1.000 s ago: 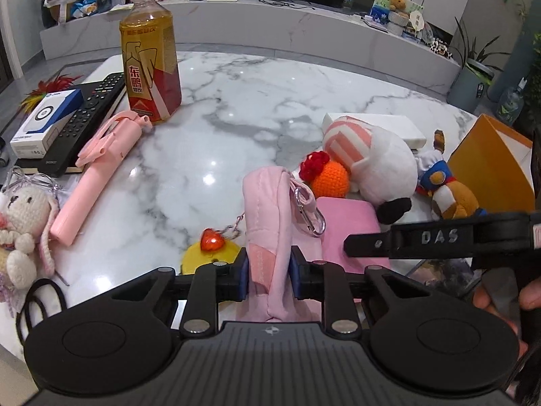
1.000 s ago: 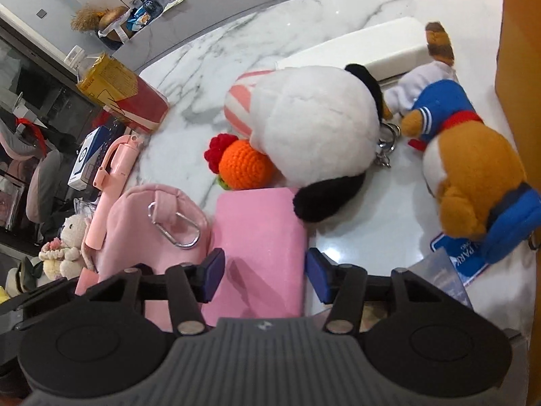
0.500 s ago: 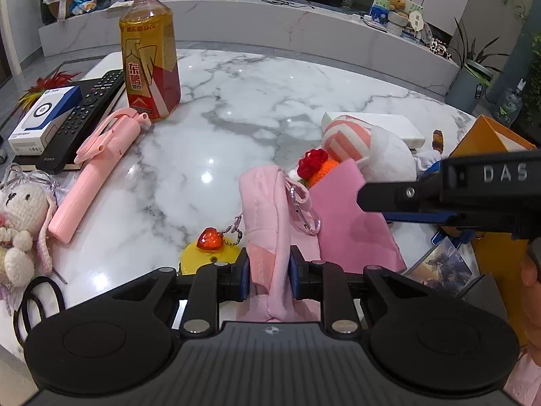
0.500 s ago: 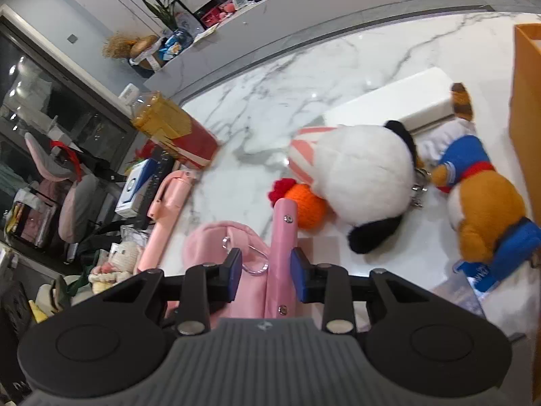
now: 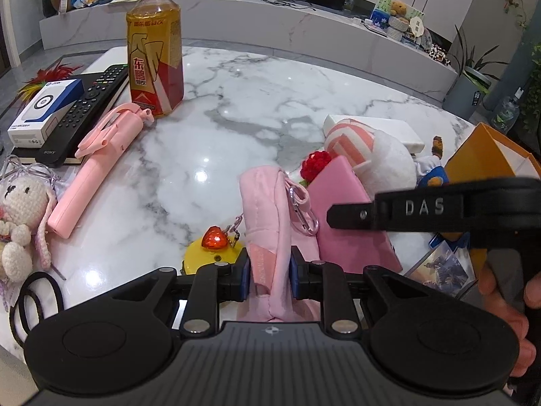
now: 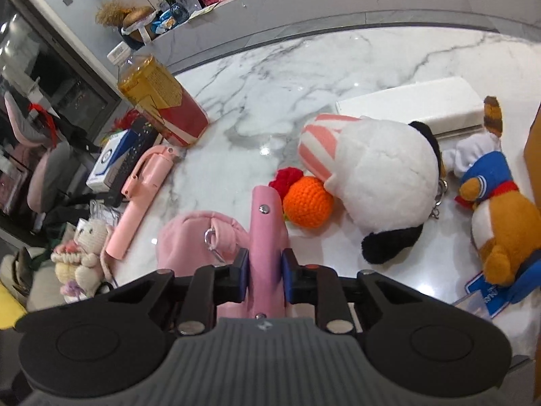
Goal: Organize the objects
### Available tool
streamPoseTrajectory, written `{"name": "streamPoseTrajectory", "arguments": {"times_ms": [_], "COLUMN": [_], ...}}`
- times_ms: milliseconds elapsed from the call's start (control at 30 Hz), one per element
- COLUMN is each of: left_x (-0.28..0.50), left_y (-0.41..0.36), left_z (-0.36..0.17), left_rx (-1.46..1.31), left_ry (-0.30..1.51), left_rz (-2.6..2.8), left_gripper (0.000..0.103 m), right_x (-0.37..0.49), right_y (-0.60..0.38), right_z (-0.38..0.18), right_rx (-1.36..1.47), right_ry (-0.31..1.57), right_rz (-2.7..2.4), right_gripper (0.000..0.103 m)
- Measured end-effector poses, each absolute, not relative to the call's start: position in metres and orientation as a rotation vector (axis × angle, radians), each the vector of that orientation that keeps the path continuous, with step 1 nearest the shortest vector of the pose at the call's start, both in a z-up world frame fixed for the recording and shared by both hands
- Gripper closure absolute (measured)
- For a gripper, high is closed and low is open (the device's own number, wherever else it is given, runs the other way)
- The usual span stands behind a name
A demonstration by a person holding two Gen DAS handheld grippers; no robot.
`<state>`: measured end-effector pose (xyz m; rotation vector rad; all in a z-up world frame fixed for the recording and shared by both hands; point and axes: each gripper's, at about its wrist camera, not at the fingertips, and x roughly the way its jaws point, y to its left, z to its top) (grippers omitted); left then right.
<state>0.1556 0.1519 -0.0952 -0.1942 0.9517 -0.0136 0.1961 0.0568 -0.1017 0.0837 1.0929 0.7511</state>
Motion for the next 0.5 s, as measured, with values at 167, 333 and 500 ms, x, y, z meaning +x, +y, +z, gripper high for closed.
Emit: {"name": "streamPoseTrajectory", "arguments": {"times_ms": [167,333,500], "left_x": [0.151,0.143,0.131], "left_y": [0.148,0.141,0.109], "left_z": [-0.081,-0.048,0.0], "left_rx": [-0.159,-0.121,-0.068], "left_ry": [0.908,0.841,0.739], "left_rz": [-0.011,-0.015,-0.074], "left_gripper": [0.077,0.077,0.077], "right_x": [0.187,0.17,0.152], "right_y": [0.043,0.011,-0.042], "right_z": [-0.088,-0.054,-0.011], "right_rx": [0.096,0.116,0.156], "right_ry": [1.07,0.962,0.853], "right_rz": [0.75,0.757,0.755], "right_gripper": [0.083,0.083,0.083]}}
